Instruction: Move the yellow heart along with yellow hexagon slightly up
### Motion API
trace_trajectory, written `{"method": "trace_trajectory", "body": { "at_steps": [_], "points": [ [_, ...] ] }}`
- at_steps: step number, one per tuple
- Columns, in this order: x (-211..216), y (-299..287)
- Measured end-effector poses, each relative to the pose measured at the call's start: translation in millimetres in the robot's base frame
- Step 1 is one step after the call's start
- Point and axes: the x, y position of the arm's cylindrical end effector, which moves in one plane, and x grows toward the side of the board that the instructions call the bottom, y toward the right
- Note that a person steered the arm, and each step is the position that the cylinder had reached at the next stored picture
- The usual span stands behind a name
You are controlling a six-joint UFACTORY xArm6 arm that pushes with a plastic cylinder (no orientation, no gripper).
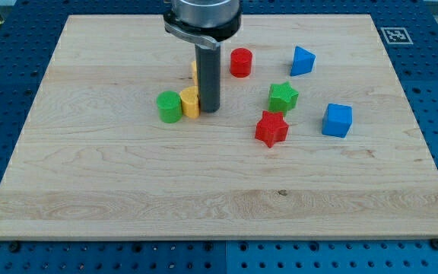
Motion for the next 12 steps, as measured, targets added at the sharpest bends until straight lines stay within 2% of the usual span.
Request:
{"method": "trace_trajectory", "body": {
  "at_steps": [1,2,3,4,5,12],
  "points": [
    [5,12],
    [43,34],
    [52,17],
    [52,-28],
    [47,-45],
    [25,-23]
  ]
}}
